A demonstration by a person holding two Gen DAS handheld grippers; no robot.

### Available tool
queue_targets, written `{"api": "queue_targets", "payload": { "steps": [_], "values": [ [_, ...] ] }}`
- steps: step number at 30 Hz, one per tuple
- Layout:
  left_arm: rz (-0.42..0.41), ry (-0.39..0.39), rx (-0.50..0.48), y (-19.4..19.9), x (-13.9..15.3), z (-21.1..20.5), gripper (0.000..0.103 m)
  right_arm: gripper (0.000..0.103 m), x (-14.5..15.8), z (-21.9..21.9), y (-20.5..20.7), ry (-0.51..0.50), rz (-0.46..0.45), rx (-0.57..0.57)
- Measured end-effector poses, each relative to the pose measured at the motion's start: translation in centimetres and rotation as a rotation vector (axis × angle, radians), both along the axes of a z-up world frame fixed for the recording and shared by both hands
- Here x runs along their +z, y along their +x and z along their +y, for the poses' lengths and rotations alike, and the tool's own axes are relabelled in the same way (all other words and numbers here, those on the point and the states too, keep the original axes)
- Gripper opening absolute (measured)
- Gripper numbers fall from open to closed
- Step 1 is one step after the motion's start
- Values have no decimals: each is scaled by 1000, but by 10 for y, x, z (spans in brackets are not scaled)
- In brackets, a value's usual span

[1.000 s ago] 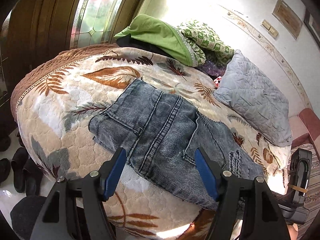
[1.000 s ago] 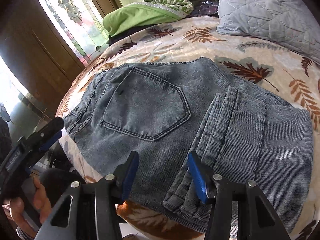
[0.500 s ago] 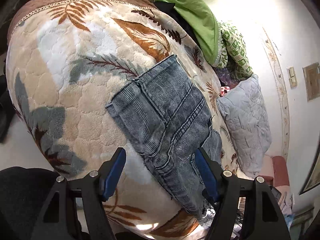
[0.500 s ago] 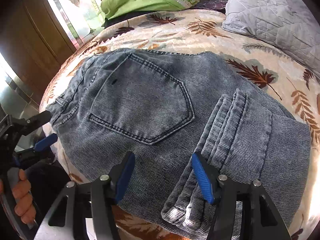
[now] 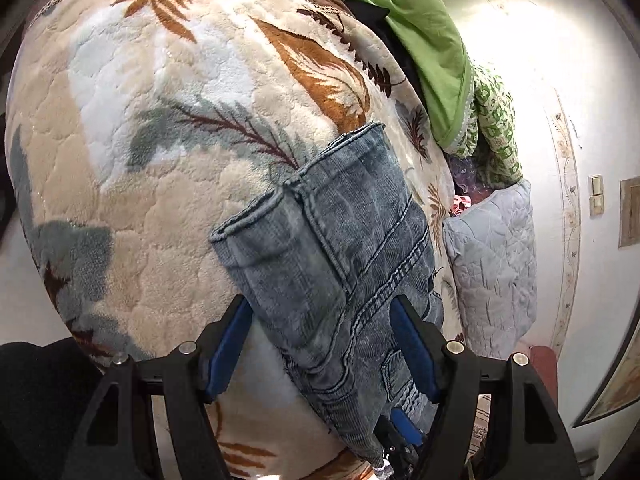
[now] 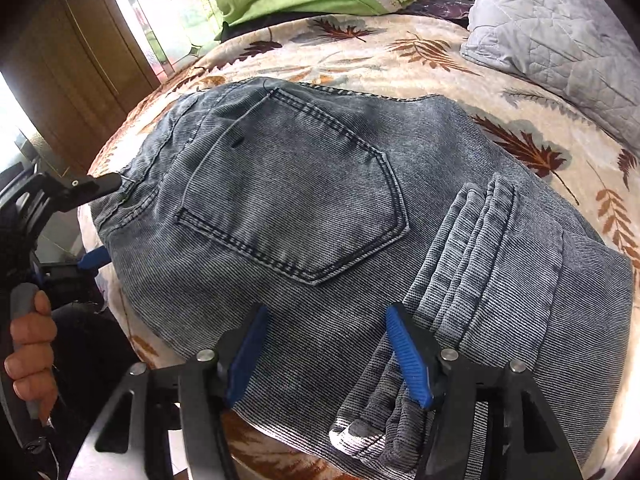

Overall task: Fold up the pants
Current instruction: 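Grasp the waistband with the left gripper and fold it over the legs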

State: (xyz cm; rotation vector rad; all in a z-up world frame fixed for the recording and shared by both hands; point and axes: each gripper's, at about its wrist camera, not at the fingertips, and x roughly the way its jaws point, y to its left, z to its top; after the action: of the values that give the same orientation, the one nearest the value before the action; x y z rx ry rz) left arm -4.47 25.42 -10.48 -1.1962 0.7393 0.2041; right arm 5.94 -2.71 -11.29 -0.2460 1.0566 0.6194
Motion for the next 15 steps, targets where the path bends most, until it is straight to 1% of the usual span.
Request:
{"api": "queue_targets", "payload": {
  "steps": [1,2,3,4,6,8,11,13,15],
  "values": [
    [2,4,1,5,0,1,71,66,0,0,-1,2,-3,-1],
    [10,2,-3,9,0,2,61,67,0,-1,-4,6,-5,-5],
    [35,20,-13,14,0,2,47,67,0,-1,-5,10,-5,-8],
    [64,53,-27,17,0,1,22,67,-1,-2,-5,15,-5,-8],
    [59,78,-39,18,2,0,17,67,-1,-6,-4,31,5,-13],
    [43,154,-53,17,15,-7,14,67,0,-10,-3,49,14,-18],
    [-10,314,-79,17,51,-29,13,67,1,-17,-1,94,27,-30],
    [-67,432,-130,19,82,-52,13,67,3,-30,3,185,66,-57],
    [-120,553,-195,23,111,-81,13,66,8,-49,5,303,111,-94]
  ]
}}
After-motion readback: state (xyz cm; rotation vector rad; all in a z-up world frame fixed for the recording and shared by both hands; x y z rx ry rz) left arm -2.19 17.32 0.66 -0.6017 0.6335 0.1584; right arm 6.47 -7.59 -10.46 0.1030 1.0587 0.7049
